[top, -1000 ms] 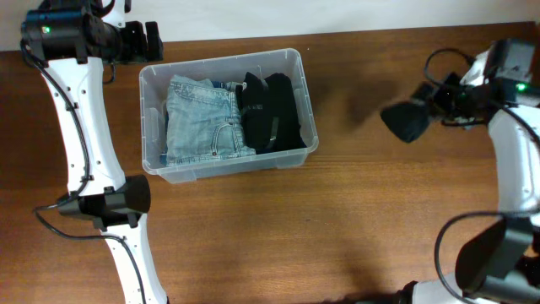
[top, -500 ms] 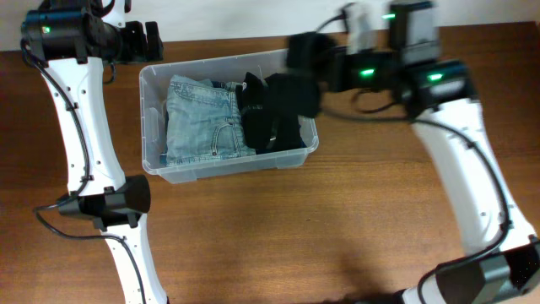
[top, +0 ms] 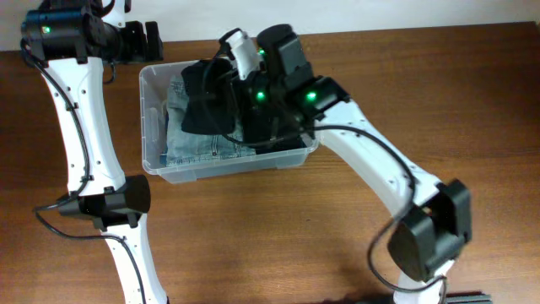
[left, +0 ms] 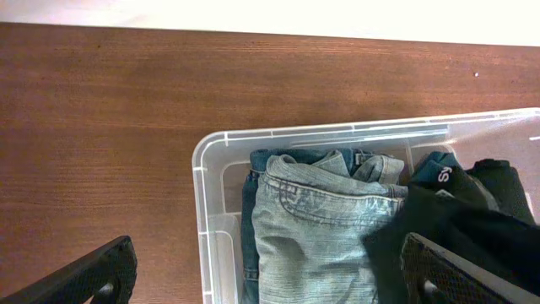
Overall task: Pack container
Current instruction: 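Carry the black garment into the container and press it down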
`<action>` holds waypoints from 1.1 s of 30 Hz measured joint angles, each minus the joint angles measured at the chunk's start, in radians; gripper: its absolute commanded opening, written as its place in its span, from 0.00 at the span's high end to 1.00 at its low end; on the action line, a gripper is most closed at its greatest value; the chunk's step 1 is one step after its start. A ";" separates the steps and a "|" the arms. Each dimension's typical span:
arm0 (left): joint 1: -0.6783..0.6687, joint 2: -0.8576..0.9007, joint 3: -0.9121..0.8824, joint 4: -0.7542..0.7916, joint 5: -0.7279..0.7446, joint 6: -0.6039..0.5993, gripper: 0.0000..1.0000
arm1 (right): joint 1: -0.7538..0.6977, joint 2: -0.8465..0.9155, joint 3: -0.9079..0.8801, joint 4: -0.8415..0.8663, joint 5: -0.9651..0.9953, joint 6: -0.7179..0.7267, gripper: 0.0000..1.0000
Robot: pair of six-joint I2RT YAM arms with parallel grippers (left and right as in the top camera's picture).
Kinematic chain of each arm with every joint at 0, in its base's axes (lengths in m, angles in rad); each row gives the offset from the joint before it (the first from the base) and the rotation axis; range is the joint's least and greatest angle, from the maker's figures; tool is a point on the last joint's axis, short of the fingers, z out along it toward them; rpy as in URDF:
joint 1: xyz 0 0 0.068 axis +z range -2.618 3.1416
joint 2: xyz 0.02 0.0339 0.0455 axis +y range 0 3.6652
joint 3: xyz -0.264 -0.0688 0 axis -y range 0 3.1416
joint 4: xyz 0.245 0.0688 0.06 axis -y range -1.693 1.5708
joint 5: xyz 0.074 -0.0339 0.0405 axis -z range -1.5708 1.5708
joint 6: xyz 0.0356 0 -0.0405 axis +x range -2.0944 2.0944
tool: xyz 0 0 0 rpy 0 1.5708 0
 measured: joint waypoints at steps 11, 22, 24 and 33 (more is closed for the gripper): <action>0.000 0.000 0.000 0.000 0.000 0.000 0.01 | 0.023 0.095 0.000 0.013 0.013 0.030 0.28; 0.000 0.000 0.000 0.000 0.000 0.000 0.01 | 0.001 0.095 0.004 -0.055 0.031 -0.050 0.73; 0.000 0.000 0.000 0.000 0.000 0.000 0.01 | 0.015 0.095 0.004 -0.059 0.031 -0.057 0.75; 0.000 0.000 0.000 0.000 0.000 0.000 0.01 | 0.060 0.204 0.012 -0.068 0.030 -0.035 0.80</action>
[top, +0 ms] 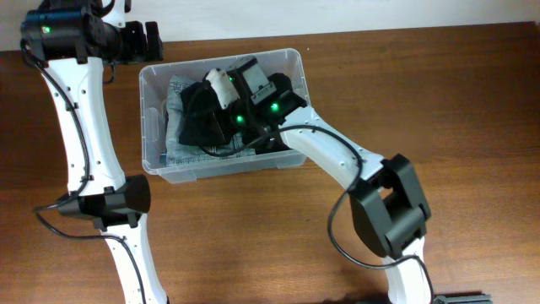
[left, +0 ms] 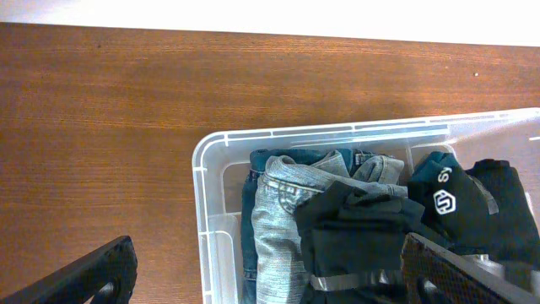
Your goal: Pack container
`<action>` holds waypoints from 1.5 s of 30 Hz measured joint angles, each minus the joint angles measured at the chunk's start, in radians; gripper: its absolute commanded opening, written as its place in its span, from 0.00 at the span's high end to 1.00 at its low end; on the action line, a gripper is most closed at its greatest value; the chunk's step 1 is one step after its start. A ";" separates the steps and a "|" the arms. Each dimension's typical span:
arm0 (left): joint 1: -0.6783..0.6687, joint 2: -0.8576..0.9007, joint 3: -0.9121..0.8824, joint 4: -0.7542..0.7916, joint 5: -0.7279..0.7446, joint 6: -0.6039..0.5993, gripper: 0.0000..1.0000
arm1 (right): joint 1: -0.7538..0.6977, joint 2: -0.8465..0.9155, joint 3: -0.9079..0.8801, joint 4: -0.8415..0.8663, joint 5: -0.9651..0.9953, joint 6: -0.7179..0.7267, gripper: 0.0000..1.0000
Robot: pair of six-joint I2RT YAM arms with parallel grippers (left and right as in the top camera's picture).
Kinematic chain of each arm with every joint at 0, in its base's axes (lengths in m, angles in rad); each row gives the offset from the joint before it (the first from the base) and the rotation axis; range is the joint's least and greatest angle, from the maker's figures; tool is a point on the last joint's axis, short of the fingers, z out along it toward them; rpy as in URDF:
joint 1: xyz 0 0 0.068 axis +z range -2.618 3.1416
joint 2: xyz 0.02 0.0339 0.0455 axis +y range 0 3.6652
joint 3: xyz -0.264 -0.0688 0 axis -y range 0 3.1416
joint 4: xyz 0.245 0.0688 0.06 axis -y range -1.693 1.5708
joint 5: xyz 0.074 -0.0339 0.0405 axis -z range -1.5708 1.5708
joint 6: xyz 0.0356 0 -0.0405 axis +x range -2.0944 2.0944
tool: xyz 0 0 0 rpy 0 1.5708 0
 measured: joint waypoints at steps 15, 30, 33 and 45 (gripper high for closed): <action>0.000 0.000 0.000 0.000 0.000 0.000 0.01 | -0.068 -0.021 0.200 -0.280 0.027 0.021 0.02; 0.000 0.000 0.000 0.000 0.000 0.000 0.01 | -0.380 -0.361 0.410 -0.854 0.114 -0.130 0.02; 0.000 0.000 0.000 0.000 0.000 0.000 0.01 | -0.449 -0.458 0.410 -0.910 0.125 -0.271 0.01; 0.000 0.000 0.000 0.000 0.000 0.000 0.01 | -0.555 -1.018 0.055 -0.677 0.214 -0.499 0.01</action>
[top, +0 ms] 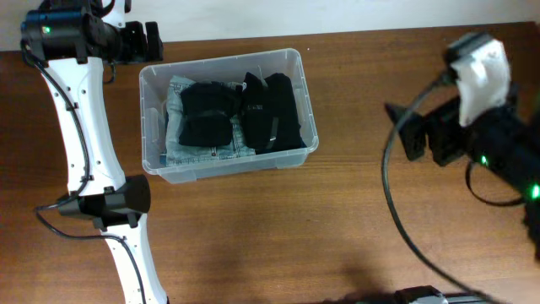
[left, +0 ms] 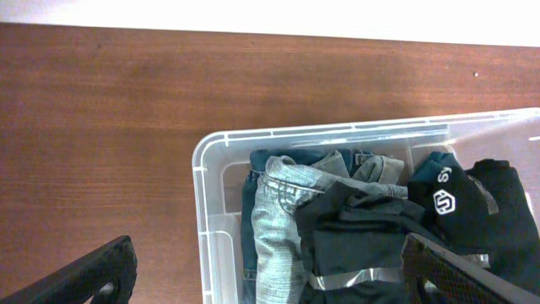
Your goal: Pack container
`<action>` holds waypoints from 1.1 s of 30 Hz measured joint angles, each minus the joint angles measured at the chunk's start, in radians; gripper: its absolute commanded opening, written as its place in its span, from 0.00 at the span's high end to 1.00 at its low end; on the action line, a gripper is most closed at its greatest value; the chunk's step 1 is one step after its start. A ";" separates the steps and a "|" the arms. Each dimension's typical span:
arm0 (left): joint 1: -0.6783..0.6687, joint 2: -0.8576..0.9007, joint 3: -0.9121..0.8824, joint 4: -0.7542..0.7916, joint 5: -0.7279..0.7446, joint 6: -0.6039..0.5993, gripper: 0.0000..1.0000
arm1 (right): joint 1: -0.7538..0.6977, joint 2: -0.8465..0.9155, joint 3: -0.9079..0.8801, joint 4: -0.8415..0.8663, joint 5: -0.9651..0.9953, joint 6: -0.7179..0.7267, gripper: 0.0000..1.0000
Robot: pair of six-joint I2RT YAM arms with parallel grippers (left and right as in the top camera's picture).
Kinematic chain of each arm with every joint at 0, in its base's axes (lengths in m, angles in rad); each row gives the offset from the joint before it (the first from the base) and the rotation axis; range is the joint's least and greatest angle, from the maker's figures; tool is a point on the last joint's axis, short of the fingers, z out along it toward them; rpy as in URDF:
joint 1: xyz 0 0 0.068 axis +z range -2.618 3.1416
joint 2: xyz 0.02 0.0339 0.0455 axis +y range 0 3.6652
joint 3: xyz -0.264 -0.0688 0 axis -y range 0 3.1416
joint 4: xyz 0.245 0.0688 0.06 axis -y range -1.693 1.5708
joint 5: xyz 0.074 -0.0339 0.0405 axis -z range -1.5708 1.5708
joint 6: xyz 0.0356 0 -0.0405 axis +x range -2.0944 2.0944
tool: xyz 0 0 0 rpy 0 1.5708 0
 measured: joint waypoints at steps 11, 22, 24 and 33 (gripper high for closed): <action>0.000 0.000 0.000 0.000 0.000 0.000 0.01 | -0.106 -0.658 -1.135 0.787 -0.093 -0.029 0.02; 0.000 0.000 0.000 0.000 0.000 0.000 0.01 | -0.106 -0.991 -1.659 1.160 -0.146 0.104 0.02; 0.000 0.000 0.000 0.000 0.000 0.000 0.01 | -0.106 -1.032 -1.705 1.163 -0.144 0.133 0.02; 0.000 0.000 0.000 0.000 0.000 0.000 0.01 | -0.106 -1.074 -1.769 1.118 -0.003 0.220 0.02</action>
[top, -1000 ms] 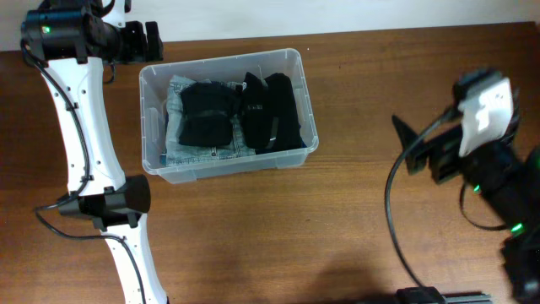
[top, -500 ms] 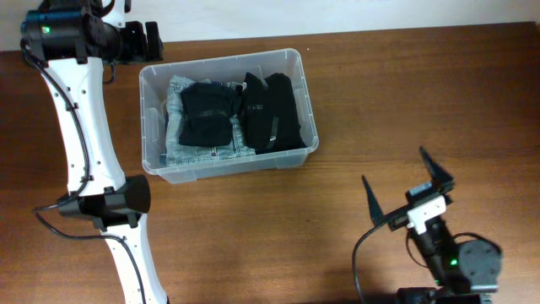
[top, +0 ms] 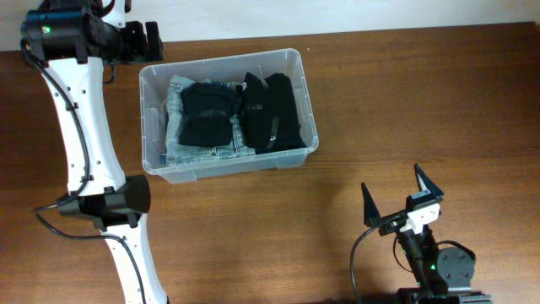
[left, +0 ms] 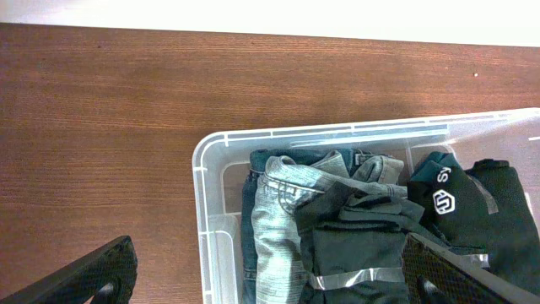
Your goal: Pack container
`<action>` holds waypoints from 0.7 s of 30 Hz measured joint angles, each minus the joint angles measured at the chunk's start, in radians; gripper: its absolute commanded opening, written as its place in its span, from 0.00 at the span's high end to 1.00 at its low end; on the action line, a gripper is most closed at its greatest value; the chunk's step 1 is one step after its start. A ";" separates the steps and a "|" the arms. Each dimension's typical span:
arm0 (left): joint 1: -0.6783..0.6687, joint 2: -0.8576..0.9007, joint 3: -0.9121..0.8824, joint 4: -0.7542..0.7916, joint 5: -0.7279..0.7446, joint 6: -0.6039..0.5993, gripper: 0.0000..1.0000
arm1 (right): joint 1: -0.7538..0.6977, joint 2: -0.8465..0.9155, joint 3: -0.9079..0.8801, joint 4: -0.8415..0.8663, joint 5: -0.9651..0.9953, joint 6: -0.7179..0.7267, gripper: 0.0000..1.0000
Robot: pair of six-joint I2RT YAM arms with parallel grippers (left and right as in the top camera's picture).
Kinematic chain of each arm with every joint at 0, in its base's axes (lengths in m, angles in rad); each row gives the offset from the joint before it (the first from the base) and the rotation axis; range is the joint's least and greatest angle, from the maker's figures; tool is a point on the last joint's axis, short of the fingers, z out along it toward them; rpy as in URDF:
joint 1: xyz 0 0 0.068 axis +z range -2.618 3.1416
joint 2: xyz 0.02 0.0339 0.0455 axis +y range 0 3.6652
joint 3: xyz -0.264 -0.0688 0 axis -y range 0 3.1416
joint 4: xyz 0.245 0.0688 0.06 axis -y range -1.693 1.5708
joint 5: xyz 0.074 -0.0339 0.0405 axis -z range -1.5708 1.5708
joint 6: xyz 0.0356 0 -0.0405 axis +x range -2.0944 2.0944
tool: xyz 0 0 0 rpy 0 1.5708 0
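The clear plastic container (top: 309,108) stands at the back left of the table. Inside lie light blue jeans (left: 283,224), a folded black garment (left: 371,249) on top of them, and a black garment with a white logo (left: 445,201) to their right. My left gripper (left: 266,283) hovers open above the container's back left corner, its fingers (left: 89,272) spread wide with nothing between them. My right gripper (top: 396,194) is open and empty, low at the front right, far from the container.
Bare brown wood surrounds the container (left: 199,160). The left arm's white links (top: 84,110) run down the table's left side. The right arm's base (top: 439,266) sits at the front right edge.
My right arm was raised over the table's right side and is now folded low at the front right, gripper open. The container, the clothes and my left gripper have not moved.
First my right gripper held a black garment over the container. Then it was down inside, with the garment on the jeans. Later the garment lay folded on the jeans and the arm was away at the right. Now the arm sits at the front right.
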 measured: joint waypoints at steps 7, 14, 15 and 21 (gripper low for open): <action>0.000 0.000 0.000 0.000 0.000 0.000 0.01 | -0.002 -0.040 -0.047 -0.083 0.068 0.016 0.02; 0.000 0.000 0.000 0.000 0.000 0.000 0.00 | -0.005 -0.040 -0.049 -0.083 0.109 0.017 0.02; 0.000 0.000 0.000 0.000 0.000 0.000 0.01 | -0.005 -0.040 -0.049 -0.083 0.109 0.017 0.02; 0.000 0.000 0.000 0.000 0.000 0.000 0.01 | -0.005 -0.040 -0.049 -0.083 0.117 0.017 0.02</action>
